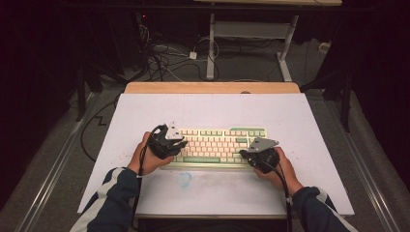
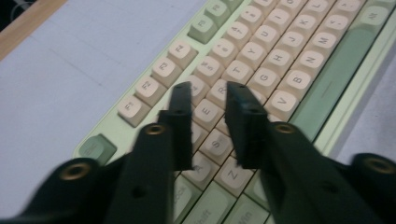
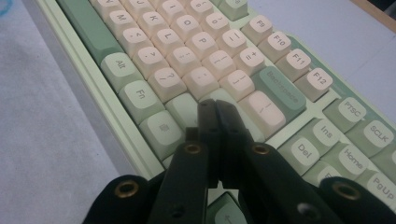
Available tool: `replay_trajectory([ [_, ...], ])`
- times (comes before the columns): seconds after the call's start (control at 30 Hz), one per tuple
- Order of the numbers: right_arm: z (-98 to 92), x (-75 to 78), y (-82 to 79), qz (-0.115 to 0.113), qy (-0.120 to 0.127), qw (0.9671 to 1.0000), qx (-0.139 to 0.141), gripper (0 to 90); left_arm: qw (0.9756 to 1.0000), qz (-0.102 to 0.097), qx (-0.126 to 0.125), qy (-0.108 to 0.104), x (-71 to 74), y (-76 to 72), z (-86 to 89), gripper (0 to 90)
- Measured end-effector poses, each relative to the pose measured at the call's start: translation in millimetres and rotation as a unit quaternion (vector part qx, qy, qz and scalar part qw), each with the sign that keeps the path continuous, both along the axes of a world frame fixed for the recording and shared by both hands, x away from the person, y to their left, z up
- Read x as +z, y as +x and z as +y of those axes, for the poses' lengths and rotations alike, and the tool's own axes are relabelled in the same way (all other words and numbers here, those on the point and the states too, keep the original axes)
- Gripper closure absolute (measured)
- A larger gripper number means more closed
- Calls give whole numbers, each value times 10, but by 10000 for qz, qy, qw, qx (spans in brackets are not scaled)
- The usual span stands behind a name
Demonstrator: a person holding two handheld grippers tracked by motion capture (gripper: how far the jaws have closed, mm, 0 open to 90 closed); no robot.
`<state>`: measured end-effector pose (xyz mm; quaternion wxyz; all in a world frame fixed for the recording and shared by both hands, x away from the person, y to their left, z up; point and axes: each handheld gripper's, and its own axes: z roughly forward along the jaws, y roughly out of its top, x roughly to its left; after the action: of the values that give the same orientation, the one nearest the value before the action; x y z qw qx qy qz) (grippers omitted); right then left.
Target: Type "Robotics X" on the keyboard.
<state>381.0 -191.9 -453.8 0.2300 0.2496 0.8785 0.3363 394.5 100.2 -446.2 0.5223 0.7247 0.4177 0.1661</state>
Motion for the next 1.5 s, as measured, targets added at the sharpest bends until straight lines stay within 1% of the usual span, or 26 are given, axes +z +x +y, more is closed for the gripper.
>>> replay_trajectory([
  [0.03,-1,-1,0,-1,3,10000,0,900,10000,14,-74,51,2,18,-43,805],
  [0.07,-1,-1,-1,0,6,10000,-2,900,10000,14,-74,51,2,18,-43,832],
  [0.1,-1,-1,-1,0,6,10000,-2,900,9999,35,-128,102,-2,25,-68,832],
  [0.13,-1,-2,-2,-8,1,10000,-2,900,9997,50,-178,135,-7,45,-118,858],
  [0.17,-1,-2,-2,-13,-3,10000,1,900,9997,50,-178,135,-7,45,-118,864],
  [0.2,-1,-3,-3,-11,3,10000,-4,900,9996,76,-188,194,-15,72,-160,865],
  [0.27,-2,-4,-3,-15,2,10000,3,900,9996,66,-162,224,-21,89,-180,865],
  [0.33,-2,-4,-5,-20,0,10000,2,900,9994,150,-205,222,-26,118,-206,866],
  [0.43,-1,-7,-8,-40,3,10000,-2,900,9993,178,-216,261,-55,151,-266,867],
  [0.6,1,-9,-14,-64,-11,10000,0,900,9987,226,-198,409,-117,192,-327,867],
  [0.7,1,-9,-14,-69,-17,10000,5,900,9984,265,-219,447,-143,200,-347,867],
  [0.73,1,-9,-15,-65,-14,10000,2,900,9985,235,-198,460,-147,202,-352,866],
  [0.87,2,-10,-17,-71,-16,10000,0,900,9985,245,-203,441,-148,206,-349,866],
  [0.97,3,-9,-18,-71,-27,10000,4,900,9981,275,-193,523,-179,197,-365,866],
  [1.0,3,-7,-19,-71,-32,10000,4,900,9978,237,-203,588,-180,188,-370,865],
  [1.03,3,-7,-19,-71,-32,10000,4,900,9978,237,-203,588,-180,188,-370,856],
  [1.1,-5,0,-23,-68,-10,10000,-13,900,9981,156,-175,577,-172,182,-375,849],
  [1.13,-5,0,-23,-68,-10,10000,-13,900,9984,107,-155,530,-157,181,-369,849],
  [1.17,-20,14,-32,-99,34,9999,-22,900,9987,87,-152,471,-140,178,-359,839],
  [1.2,-35,34,-38,-131,88,9999,-19,900,9990,14,-147,421,-113,169,-338,831],
  [1.23,-46,53,-44,-150,126,9998,-32,900,9990,14,-147,421,-113,169,-338,829],
  [1.37,-69,84,-64,-204,154,9997,-41,900,9995,-135,-124,271,-48,154,-285,803],
  [1.4,-74,88,-70,-216,154,9996,-33,900,9995,-140,-140,245,-35,145,-271,791],
  [1.43,-85,99,-83,-240,170,9996,-33,900,9995,-160,-167,225,-22,133,-258,731],
  [1.47,-92,106,-87,-243,188,9995,-33,900,9995,-203,-149,195,-8,122,-245,723],
  [1.5,-98,113,-91,-242,208,9995,-30,900,9995,-262,-138,113,30,100,-212,699],
])
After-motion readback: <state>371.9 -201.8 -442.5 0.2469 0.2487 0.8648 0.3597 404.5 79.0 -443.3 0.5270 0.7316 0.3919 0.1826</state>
